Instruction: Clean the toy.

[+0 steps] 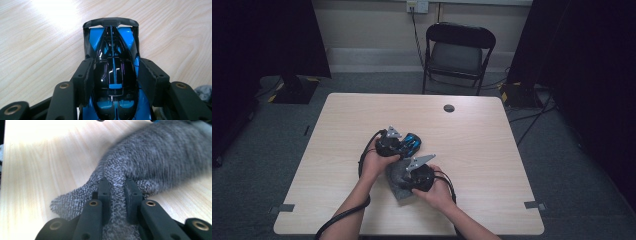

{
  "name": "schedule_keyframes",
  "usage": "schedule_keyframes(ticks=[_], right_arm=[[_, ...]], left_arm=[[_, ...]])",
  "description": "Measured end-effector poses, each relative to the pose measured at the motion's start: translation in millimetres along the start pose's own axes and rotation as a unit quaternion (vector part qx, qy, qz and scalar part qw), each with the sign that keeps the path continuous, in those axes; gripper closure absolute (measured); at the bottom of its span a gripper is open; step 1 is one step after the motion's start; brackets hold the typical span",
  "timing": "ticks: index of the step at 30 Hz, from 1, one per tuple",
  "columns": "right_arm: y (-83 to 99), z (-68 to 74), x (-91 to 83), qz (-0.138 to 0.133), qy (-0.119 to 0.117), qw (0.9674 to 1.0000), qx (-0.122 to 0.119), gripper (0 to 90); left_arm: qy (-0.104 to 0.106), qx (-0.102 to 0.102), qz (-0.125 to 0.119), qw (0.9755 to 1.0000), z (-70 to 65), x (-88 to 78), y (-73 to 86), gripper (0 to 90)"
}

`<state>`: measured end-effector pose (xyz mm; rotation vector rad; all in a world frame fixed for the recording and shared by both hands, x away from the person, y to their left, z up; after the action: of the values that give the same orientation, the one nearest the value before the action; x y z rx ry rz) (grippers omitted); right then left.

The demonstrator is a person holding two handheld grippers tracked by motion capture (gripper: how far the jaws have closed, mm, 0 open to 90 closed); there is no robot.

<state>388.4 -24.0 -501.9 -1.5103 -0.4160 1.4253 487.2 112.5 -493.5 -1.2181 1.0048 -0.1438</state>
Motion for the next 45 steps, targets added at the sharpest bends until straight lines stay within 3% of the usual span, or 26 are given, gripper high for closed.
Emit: schedule_keyframes(ticks=[8, 10, 23, 30, 38, 44, 45], right_arm=[[3.4, -5.5, -21.6, 0.003, -0.005, 0.9999, -0.011, 78.2], [4.8, -8.6, -27.1, 0.001, -0.005, 1.0, -0.004, 78.1], [10.8, -39.2, -64.8, -0.009, 0.039, 0.999, 0.018, 78.1], [11.9, -58.0, -84.1, -0.023, 0.074, 0.9962, 0.04, 78.0], [16.8, -87.4, -99.5, -0.038, 0.14, 0.9874, 0.063, 78.1], [16.9, -110.5, -106.5, -0.048, 0.189, 0.9754, 0.103, 78.0], [15.9, -113.1, -105.8, -0.047, 0.192, 0.9748, 0.103, 78.0]], left_arm=[[-0.001, -0.003, -0.001, 1.0, -1.4, 0.1, 0.4, 47.3], [-0.002, -0.005, -0.001, 1.0, -1.6, 0.1, 0.2, 47.3], [-0.004, -0.002, -0.002, 1.0, -1.6, -0.3, 0.8, 47.2], [-0.005, -0.002, -0.001, 1.0, -1.8, -1.3, 1.6, 47.2], [-0.006, -0.003, 0.003, 1.0, -1.8, -1.0, 0.4, 47.2], [-0.007, -0.003, 0.0, 1.0, -2.2, -0.7, 0.8, 47.2], [-0.008, -0.003, 0.0, 1.0, -2.2, -0.8, 0.8, 47.2]])
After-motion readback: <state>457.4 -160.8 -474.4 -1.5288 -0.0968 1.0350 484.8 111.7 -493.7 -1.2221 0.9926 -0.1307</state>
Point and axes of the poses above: each handheld gripper's, and its own axes: x roughly forward along the jaws, y roughly out of its underside, z roughly to its left, the point moved 3 cm from there along x, roughly forward along the jaws, and after that the axes turned 9 degrees about -z, right-handed, at the moved point
